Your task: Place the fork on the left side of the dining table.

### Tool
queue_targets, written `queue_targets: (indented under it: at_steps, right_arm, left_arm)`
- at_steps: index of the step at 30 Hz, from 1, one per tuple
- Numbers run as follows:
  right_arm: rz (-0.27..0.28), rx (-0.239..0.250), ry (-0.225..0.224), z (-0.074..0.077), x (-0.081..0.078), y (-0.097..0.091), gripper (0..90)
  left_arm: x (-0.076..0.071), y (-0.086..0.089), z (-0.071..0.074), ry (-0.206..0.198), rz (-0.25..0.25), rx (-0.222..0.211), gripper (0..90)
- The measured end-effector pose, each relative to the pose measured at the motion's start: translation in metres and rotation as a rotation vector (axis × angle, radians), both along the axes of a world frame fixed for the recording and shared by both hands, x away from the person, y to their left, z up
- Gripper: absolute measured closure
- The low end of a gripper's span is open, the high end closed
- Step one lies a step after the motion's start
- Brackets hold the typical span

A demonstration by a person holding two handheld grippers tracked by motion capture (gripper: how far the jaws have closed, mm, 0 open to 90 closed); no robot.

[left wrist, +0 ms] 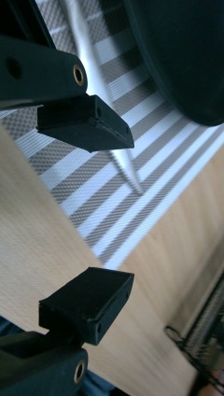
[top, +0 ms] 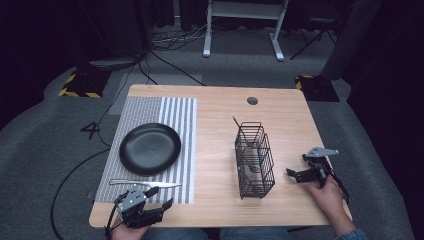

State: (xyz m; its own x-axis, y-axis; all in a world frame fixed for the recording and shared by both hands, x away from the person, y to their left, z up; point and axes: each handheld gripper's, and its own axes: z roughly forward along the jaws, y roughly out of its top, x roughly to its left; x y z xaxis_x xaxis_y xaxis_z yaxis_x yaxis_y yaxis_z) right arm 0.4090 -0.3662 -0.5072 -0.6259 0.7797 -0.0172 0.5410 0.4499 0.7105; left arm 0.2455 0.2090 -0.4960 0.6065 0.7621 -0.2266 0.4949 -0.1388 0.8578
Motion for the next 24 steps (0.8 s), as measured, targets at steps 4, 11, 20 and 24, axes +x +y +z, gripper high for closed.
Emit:
queue_targets:
  at_steps: [4, 11, 20, 24]
  right_arm:
    - [-0.001, -0.001, -0.001, 0.0, 0.0, 0.0, 0.8]
    - [-0.003, 0.0, 0.0, 0.0, 0.0, 0.0, 0.6]
    - [-0.004, 0.001, 0.001, 0.0, 0.0, 0.0, 0.6]
    - [-0.003, 0.0, 0.001, 0.0, 0.0, 0.0, 0.6]
  left_arm:
    - [0.007, -0.003, 0.021, -0.043, 0.007, -0.048, 29.3]
    - [0.033, -0.011, 0.054, 0.033, -0.012, -0.066, 31.1]
    - [0.062, -0.034, 0.084, -0.027, -0.062, -0.055, 27.4]
    - [0.073, -0.039, 0.093, -0.037, -0.075, -0.092, 27.3]
